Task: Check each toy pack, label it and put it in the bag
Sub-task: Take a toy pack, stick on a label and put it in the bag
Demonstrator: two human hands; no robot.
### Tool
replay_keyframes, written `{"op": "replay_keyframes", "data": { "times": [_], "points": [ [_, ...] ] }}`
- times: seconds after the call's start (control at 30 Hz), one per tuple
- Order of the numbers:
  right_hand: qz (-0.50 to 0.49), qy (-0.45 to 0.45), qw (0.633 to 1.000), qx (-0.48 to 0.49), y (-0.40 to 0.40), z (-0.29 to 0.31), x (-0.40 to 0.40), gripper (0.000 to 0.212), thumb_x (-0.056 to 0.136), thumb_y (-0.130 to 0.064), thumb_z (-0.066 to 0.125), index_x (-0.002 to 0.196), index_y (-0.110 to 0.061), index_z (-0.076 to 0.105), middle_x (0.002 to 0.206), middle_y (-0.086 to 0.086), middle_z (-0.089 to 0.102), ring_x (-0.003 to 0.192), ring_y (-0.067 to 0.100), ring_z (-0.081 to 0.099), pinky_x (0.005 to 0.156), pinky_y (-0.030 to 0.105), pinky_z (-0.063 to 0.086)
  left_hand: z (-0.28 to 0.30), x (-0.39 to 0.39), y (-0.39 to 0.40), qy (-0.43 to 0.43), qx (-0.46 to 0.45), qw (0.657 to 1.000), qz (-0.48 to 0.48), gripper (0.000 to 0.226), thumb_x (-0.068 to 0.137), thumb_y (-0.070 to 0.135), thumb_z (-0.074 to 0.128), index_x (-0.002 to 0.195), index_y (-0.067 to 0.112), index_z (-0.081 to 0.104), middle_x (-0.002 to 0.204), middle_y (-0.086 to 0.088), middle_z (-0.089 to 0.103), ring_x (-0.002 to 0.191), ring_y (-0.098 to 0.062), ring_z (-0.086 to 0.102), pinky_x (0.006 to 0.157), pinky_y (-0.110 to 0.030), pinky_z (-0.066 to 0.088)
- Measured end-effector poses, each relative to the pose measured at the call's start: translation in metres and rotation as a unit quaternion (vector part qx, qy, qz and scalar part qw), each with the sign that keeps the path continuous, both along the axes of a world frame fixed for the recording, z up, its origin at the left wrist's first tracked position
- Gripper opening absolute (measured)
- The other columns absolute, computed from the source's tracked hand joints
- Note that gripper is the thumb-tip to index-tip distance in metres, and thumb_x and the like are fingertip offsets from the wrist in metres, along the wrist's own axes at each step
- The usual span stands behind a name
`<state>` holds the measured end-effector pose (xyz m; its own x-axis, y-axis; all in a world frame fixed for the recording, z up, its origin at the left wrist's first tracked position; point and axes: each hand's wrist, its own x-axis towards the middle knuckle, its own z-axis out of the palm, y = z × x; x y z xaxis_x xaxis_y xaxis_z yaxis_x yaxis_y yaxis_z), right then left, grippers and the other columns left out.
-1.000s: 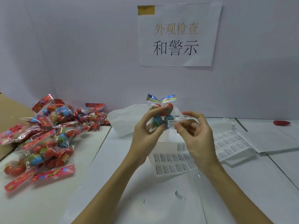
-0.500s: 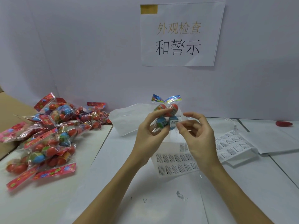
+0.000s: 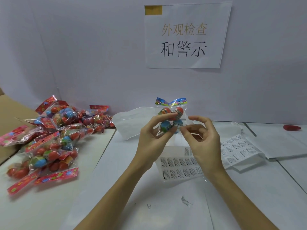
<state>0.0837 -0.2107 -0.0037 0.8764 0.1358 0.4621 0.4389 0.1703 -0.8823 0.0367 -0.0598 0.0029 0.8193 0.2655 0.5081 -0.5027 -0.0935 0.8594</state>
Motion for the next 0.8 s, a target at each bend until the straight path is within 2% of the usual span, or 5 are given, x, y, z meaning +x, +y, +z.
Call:
{"op": "replay_keyframes", "data": {
  "times": [0.2,0.37,0.6,0.7,0.8],
  "points": [
    [0.062,0.180,0.979,0.065,-0.003,-0.004,0.009,0.021,0.102,-0.025,0.063,0.121,-0.019,0.068,0.099,0.009,0.070,0.081,0.019,0.071,0.071,0.028,0.059,0.000,0.000,0.002,0.021,-0.054,0.998,-0.005,0.039,0.092,0.002,0.076,0.121,0.028,0.073,0.130,0.009,0.069,0.123,-0.020,0.067,0.095,-0.047,0.061],
    [0.094,0.068,0.992,-0.054,0.002,-0.001,0.002,0.034,0.091,-0.047,0.069,0.115,-0.023,0.070,0.070,0.005,0.062,0.060,0.015,0.061,0.059,0.024,0.053,0.002,-0.002,0.000,0.015,-0.053,0.998,-0.043,0.039,0.090,0.006,0.079,0.126,0.018,0.071,0.130,0.000,0.070,0.121,-0.024,0.068,0.094,-0.041,0.061],
    [0.178,0.083,0.979,-0.048,-0.004,-0.005,0.009,0.030,0.099,-0.041,0.059,0.112,-0.017,0.072,0.076,-0.003,0.059,0.064,0.021,0.054,0.058,0.029,0.051,0.005,-0.003,0.000,0.006,-0.063,0.994,-0.087,0.037,0.088,0.002,0.079,0.123,0.015,0.071,0.127,-0.001,0.071,0.119,-0.018,0.068,0.089,-0.027,0.059],
    [0.210,0.135,0.968,0.014,-0.003,-0.004,0.010,0.032,0.098,-0.047,0.059,0.106,-0.022,0.078,0.081,0.007,0.061,0.069,0.020,0.056,0.060,0.027,0.052,0.005,-0.002,0.004,0.016,-0.054,0.996,-0.067,0.041,0.091,0.002,0.076,0.126,0.021,0.070,0.132,0.001,0.068,0.126,-0.016,0.064,0.094,-0.032,0.059],
    [0.182,0.091,0.978,-0.046,-0.005,-0.006,0.012,0.043,0.089,-0.066,0.069,0.108,-0.028,0.075,0.077,0.006,0.062,0.069,0.021,0.058,0.069,0.035,0.055,0.004,-0.002,0.005,0.013,-0.033,0.997,-0.064,0.069,0.089,0.008,0.082,0.144,0.038,0.054,0.133,-0.001,0.069,0.119,-0.022,0.070,0.095,-0.037,0.060]
  ]
}}
